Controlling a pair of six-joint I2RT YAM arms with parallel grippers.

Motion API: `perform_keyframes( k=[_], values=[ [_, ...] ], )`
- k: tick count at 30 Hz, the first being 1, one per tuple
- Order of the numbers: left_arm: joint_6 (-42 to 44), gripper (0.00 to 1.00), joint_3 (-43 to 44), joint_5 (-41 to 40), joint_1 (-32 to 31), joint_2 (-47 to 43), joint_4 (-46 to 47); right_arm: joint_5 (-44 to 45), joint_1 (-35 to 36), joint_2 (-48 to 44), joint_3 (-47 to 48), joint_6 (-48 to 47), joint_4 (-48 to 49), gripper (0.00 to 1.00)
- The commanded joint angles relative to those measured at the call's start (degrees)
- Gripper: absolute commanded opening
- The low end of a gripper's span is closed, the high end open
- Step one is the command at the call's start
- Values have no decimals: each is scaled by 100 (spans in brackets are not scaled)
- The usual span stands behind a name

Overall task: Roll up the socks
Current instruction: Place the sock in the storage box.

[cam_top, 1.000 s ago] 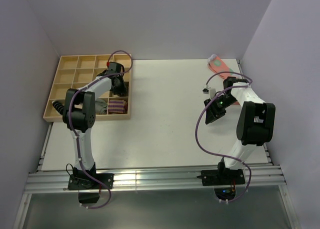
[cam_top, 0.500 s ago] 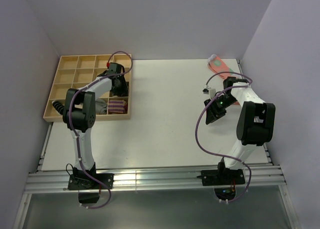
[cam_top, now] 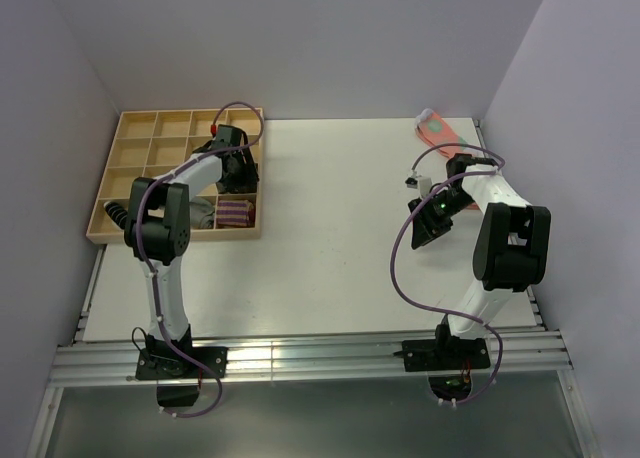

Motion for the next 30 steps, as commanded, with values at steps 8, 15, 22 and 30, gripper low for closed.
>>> perform_keyframes(
  k=[8,15,22,30],
  values=[
    [-15,75,15,-48,-2,-335,-200,21,-25,-190,109,-81,-42,47],
    [82,75,182,-224,-10,-396,-411,-23,-25,-190,240,-81,-147,47],
    [170,76,199,-417,-37,-572,-438,-23,-25,-181,293,-81,-174,47],
    [302,77,507,-532,-89,-625,-622,-14,-25,-190,328,-72,-200,47]
  ],
)
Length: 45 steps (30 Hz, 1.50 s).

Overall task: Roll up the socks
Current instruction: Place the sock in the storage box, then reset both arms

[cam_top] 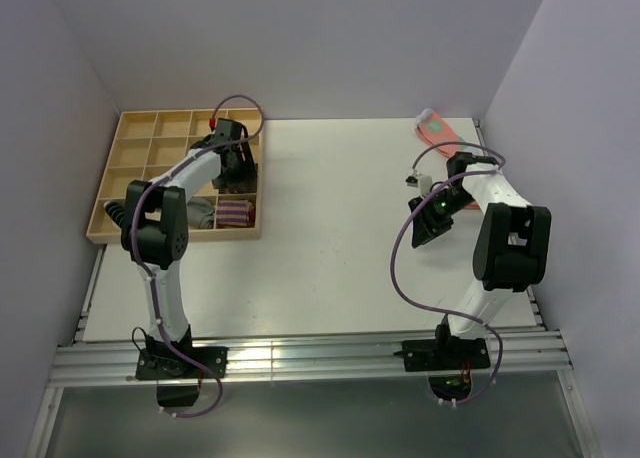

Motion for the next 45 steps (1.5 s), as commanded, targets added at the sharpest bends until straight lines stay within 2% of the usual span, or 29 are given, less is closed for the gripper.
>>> perform_keyframes(
  k=[1,11,15,19,26,30,31,33,34,40,45],
  values=[
    [166,77,350,-193,-59,-369,-102,-23,-25,-181,239,-72,-135,47],
    [263,77,842,-501,-76,-554,-427,-49,-25,-199,300,-55,-117,48],
    [263,77,842,-449,-129,-904,-357,-40,-16,-181,326,-2,-38,48],
    [219,77,781,-317,-322,-1265,-331,-102,-7,-181,546,112,-82,48],
    [-26,77,61,-202,-1138,-2397,108,268,431,-1084,792,850,541,51],
    [-220,77,-633,-194,-1658,-3108,565,259,652,-1613,1091,1228,814,59],
    [-298,77,-1278,-98,-2059,-3503,1044,241,722,-2058,1152,1629,1075,66],
    [-334,77,-1459,-140,-2185,-3742,1162,224,915,-2167,1170,1737,1279,68],
    [-334,77,-1783,-167,-2308,-3840,1268,197,951,-2376,1162,1912,1385,99],
    [-501,77,-2803,-343,-3151,-4578,1892,-286,1021,-3106,1057,2519,2035,100],
    [-572,77,-3051,-501,-3381,-4904,1937,-532,1065,-3599,503,2872,2791,100]
  ],
)
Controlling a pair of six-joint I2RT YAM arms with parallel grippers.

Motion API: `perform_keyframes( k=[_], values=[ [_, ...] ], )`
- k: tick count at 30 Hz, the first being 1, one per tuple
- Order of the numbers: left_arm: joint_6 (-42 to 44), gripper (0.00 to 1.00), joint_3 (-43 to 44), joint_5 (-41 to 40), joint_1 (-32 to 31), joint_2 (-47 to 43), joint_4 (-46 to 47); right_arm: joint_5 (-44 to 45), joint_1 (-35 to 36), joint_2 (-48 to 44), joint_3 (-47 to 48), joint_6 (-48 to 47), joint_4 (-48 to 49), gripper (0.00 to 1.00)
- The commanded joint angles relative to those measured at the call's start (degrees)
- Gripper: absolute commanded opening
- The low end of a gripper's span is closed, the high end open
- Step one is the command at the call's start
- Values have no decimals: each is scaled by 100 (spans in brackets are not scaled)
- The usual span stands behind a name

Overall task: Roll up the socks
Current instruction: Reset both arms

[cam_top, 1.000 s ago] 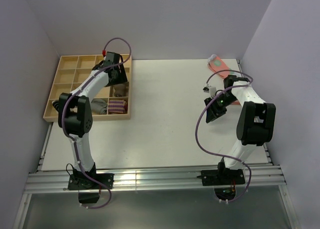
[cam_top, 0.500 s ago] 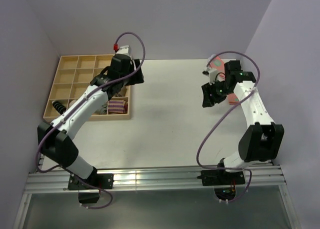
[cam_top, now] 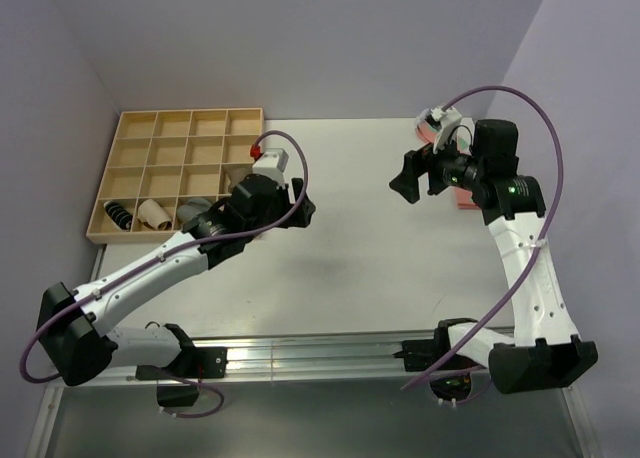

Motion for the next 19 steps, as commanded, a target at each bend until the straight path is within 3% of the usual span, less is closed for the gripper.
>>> perform_keyframes(
  k=[1,19],
  values=[
    [-137,77,-77,-234,-150,-341,488,-235,42,-378,-441,507,794,100],
    [65,77,292,-375,-230,-227,321,-341,69,-458,-619,420,926,100]
  ],
)
